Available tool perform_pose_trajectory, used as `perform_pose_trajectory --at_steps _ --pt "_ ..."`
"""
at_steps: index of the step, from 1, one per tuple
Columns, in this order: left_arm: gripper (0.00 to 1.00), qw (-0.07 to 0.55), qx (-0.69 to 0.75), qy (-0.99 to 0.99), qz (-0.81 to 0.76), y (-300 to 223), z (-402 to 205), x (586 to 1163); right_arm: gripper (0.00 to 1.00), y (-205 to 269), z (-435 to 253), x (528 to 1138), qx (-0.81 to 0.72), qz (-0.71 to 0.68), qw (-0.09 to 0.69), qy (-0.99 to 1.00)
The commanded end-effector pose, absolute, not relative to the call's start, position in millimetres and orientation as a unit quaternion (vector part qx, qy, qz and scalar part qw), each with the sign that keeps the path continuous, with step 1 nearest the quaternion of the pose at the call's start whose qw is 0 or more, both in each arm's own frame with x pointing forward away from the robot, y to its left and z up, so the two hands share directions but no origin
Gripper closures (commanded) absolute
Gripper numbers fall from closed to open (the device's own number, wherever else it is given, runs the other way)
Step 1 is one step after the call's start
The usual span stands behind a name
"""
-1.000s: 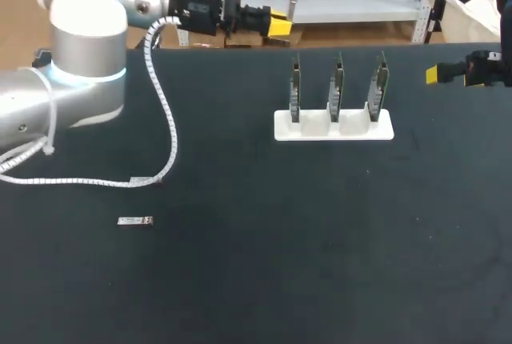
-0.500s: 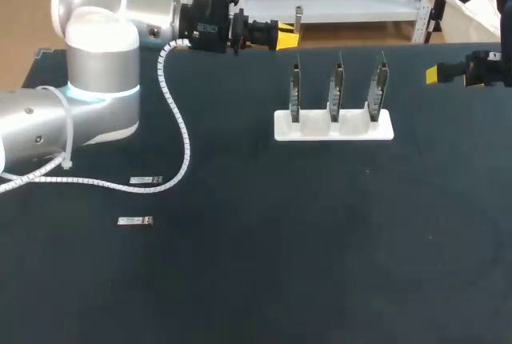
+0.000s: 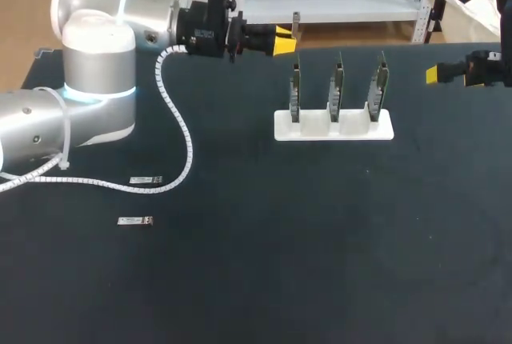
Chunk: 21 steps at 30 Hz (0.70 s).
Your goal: Pick up the optical module with the left hand, and insert it into the network port with the right hand.
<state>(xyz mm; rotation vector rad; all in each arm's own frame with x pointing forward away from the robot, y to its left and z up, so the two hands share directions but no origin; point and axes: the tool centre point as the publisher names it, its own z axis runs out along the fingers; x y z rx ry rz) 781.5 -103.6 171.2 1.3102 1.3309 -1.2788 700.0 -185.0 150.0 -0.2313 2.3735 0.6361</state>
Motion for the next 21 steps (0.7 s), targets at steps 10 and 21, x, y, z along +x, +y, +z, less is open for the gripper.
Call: perform_pose_trajectory --at_steps 10,21 --pt "1.00 0.426 0.520 0.541 -0.506 -107.9 165.5 782.3 0.00 -185.0 150.0 700.0 -0.088 0.243 0.330 0.908" --pt "1.00 0.424 0.516 0.549 -0.503 -109.2 162.6 781.1 0.00 -185.0 150.0 700.0 -0.088 0.243 0.330 0.908"
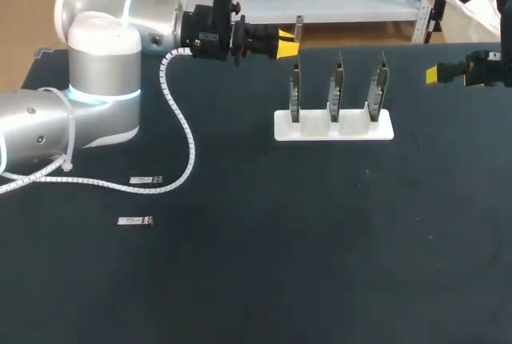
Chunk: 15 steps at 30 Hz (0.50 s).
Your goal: Pick up the optical module with the left hand, and insert it into the network port with the right hand.
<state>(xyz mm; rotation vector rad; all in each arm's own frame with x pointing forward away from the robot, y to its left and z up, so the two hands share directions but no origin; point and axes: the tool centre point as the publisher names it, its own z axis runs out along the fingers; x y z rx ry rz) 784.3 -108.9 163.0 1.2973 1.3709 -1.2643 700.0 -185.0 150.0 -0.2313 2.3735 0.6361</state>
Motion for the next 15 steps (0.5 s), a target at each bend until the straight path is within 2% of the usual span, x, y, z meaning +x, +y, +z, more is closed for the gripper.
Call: perform_pose_trajectory --at_steps 1,15 --pt "1.00 0.424 0.516 0.549 -0.503 -109.6 162.2 781.0 0.00 -185.0 150.0 700.0 -0.088 0.243 0.330 0.908" --pt "1.00 0.422 0.517 0.548 -0.504 -111.0 161.1 781.2 0.00 -185.0 150.0 700.0 -0.088 0.243 0.330 0.908"
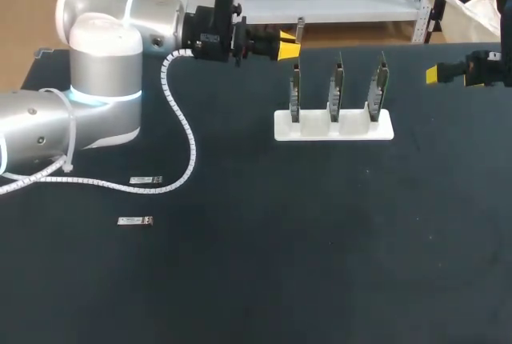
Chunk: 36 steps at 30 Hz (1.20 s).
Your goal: Pick up the optical module with the left hand, and insert it into the network port with the right hand.
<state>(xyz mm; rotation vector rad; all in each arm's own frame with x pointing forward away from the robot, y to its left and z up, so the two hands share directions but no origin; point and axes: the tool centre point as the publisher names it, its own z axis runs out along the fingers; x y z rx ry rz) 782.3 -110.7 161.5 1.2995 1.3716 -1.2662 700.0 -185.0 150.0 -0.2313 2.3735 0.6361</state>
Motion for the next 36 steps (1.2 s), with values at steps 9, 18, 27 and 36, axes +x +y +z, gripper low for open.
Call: perform_pose_trajectory --at_steps 9,18,27,36 --pt "1.00 0.422 0.517 0.548 -0.504 -111 161 781 0.00 -195 165 720 -0.102 0.290 0.344 0.887" --pt "1.00 0.422 0.517 0.548 -0.504 -111 161 781 0.00 -158 217 771 -0.288 0.395 0.352 0.799" --pt "1.00 0.422 0.517 0.548 -0.504 -111 161 781 0.00 -103 223 777 -0.446 0.360 0.343 0.744" --pt "1.00 0.422 0.517 0.548 -0.504 -111 161 781 0.00 -99 222 777 -0.430 0.353 0.353 0.752"
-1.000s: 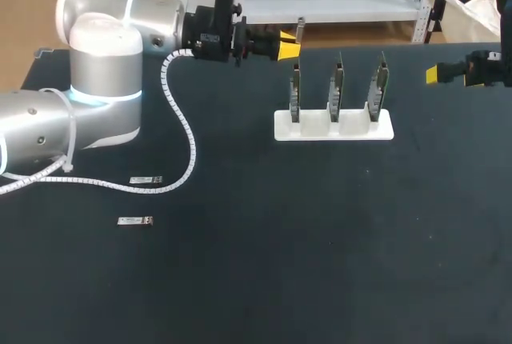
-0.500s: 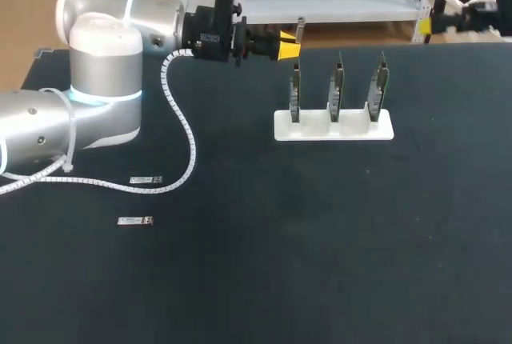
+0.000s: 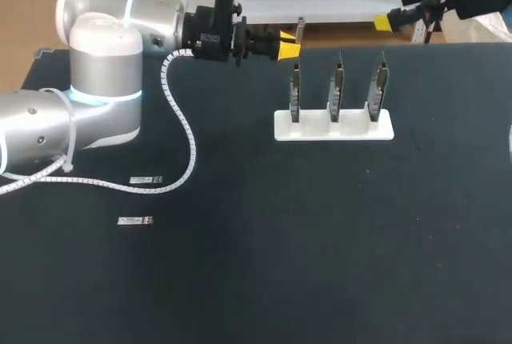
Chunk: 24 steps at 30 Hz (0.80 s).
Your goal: Pick up the optical module with the left hand, and insert it into the network port with the right hand.
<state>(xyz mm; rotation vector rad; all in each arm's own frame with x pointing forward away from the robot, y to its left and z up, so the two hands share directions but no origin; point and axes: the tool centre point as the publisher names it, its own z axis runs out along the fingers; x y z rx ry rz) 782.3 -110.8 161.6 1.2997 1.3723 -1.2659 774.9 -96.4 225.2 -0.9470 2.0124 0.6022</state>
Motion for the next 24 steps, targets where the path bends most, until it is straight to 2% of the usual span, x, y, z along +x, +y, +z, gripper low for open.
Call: perform_pose_trajectory --at_steps 1,10,17,24 --pt "1.00 0.422 0.517 0.548 -0.504 -111 161 781 0.00 -99 222 777 -0.430 0.353 0.353 0.752" --pt "1.00 0.422 0.517 0.548 -0.504 -111 161 781 0.00 -99 222 777 -0.430 0.353 0.353 0.752" --pt "1.00 0.422 0.517 0.548 -0.504 -111 161 781 0.00 -58 237 780 -0.522 0.407 0.334 0.671" --pt "1.00 0.422 0.517 0.548 -0.504 -111 161 781 0.00 -31 237 772 -0.619 0.424 0.272 0.602"
